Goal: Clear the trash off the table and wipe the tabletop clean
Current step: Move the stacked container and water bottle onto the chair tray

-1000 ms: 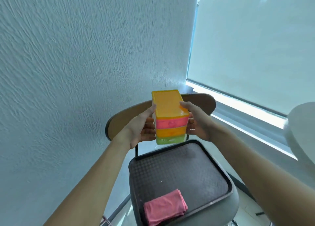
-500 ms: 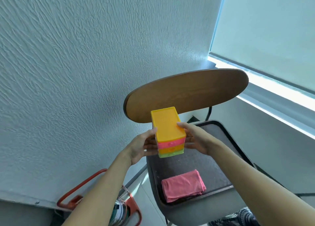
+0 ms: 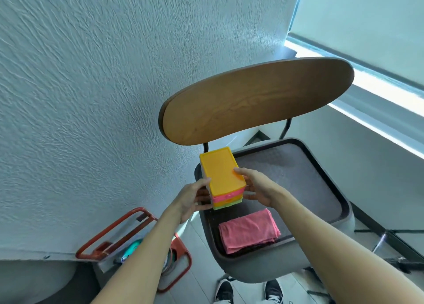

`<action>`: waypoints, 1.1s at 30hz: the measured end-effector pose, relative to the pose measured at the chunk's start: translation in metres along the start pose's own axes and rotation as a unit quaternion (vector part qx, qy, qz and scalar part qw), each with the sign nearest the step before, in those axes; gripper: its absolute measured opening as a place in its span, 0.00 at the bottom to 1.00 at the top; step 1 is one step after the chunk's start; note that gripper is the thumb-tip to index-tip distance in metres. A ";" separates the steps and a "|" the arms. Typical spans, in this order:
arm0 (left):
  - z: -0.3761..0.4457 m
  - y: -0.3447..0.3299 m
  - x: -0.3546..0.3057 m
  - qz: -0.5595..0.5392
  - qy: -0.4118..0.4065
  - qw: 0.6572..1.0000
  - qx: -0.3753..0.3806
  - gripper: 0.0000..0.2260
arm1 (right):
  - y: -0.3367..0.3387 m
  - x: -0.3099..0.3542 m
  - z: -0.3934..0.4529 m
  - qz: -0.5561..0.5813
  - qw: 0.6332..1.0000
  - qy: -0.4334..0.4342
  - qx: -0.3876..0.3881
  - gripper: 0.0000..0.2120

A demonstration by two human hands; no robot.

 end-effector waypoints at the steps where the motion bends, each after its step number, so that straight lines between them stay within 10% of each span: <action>1: 0.002 0.001 0.001 -0.003 0.000 1.000 -0.004 0.11 | -0.001 -0.001 0.003 0.000 1.000 0.000 0.001 0.21; 28: -0.007 0.004 -0.011 0.044 -0.044 0.993 -0.099 0.10 | -0.004 0.000 0.018 -0.015 0.999 0.038 -0.024 0.32; 33: -0.021 0.014 -0.035 0.139 -0.136 0.958 -0.212 0.33 | 0.004 0.015 -0.009 -0.074 0.991 0.090 -0.062 0.36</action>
Point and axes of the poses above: each hand's wrist, its own z-axis towards the middle knuckle, its own y-axis out of the back of the hand, x = y × z, the point moved 4 cm from there along z, towards the middle knuckle, and after that the axes turned 1 degree about -x, right-handed, at the moved point
